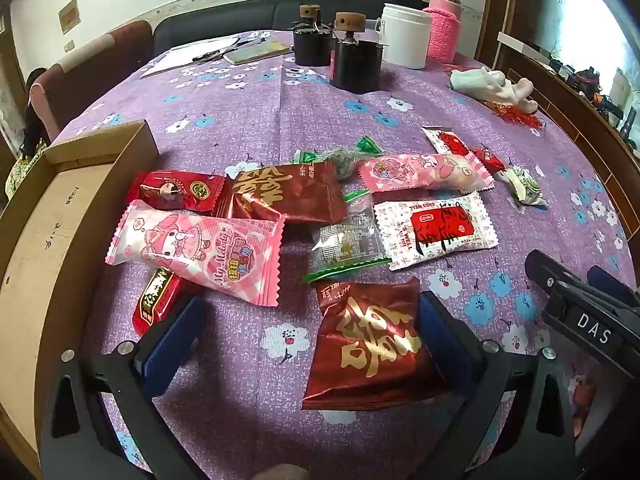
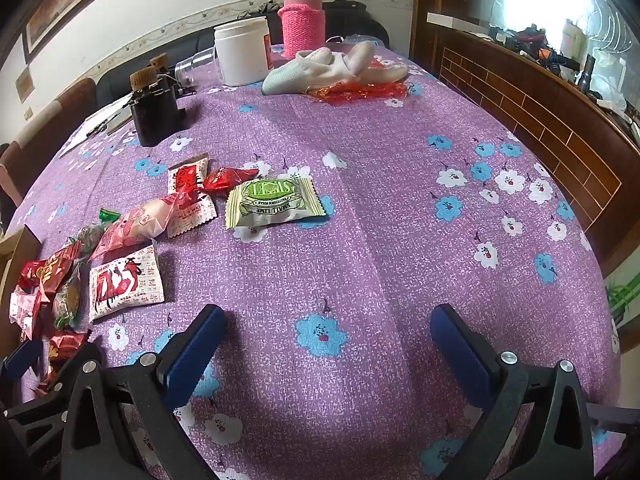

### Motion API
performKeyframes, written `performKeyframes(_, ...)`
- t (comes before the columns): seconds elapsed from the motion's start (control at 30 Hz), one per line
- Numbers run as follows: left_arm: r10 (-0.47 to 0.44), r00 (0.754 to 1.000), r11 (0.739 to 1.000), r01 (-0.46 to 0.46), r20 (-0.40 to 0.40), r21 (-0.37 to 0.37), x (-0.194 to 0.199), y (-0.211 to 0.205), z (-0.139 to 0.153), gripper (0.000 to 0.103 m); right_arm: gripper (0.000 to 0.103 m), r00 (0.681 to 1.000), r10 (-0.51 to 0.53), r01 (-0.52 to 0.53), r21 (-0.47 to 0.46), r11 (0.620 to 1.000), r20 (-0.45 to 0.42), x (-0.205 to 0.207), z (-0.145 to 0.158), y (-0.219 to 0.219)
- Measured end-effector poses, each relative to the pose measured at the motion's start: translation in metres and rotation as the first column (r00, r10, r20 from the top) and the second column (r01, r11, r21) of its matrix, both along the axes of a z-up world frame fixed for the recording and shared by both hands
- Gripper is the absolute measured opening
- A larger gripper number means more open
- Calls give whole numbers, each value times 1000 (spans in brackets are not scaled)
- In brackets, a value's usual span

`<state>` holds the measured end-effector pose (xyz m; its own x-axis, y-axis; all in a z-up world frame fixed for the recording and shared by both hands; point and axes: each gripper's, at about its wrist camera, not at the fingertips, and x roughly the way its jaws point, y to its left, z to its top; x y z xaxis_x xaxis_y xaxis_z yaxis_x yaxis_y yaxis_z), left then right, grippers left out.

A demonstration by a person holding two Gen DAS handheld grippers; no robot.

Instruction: Organize snacks

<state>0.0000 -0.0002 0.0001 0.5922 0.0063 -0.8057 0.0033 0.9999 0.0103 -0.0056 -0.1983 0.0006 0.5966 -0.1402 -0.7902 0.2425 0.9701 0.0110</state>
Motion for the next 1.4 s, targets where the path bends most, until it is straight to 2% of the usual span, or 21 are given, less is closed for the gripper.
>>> performKeyframes(0.43,20,1000,1000,-20,-17,-3,-4,2,0,103,103,1000,0,0,0,1000,1,0,0,0)
performKeyframes(0.57,-57,997,998,57,-48,-2,-16,3,2,103,103,1000,0,0,1,1000,1,0,0,0)
performKeyframes(0.7,-64,997,998,64,-54,0,-27,-1,4,103,103,1000,9,-9,4,1000,0,-1,0,-1)
performKeyframes(0.77,-84,994,996,82,-75,-27,-36,1,7,103,103,1000,14,-14,7,1000,-2,-2,0,-1)
performKeyframes(0.83,-116,991,990,110,-62,-88,-46,6,12,103,103,1000,16,-16,8,1000,-5,-4,-2,0)
performKeyframes(0.9,-140,990,981,134,-32,-142,-56,17,20,103,103,1000,18,-18,10,1000,-9,-8,-1,1)
performKeyframes(1.03,-144,985,949,166,99,-269,-63,55,52,103,103,1000,7,-7,2,1000,-12,-20,0,6)
performKeyframes(1.07,-157,981,933,186,116,-309,-61,62,56,103,103,1000,4,-4,0,1000,-10,-19,1,7)
performKeyframes(1.17,-204,973,853,232,111,-468,-40,87,58,103,103,1000,-1,1,0,1000,-7,-20,1,7)
performKeyframes(1.23,-200,975,823,223,100,-522,-28,100,51,103,103,1000,-3,3,-1,1000,-8,-19,1,8)
performKeyframes(1.3,-188,979,811,201,81,-550,-13,110,43,103,103,1000,-5,5,-1,1000,-8,-20,1,8)
performKeyframes(1.37,-155,985,823,174,81,-540,-11,116,36,101,103,1000,-5,5,-1,1000,-8,-20,1,8)
performKeyframes(1.4,-149,985,821,172,86,-544,-11,119,37,101,103,1000,-4,4,-1,1000,-8,-20,1,7)
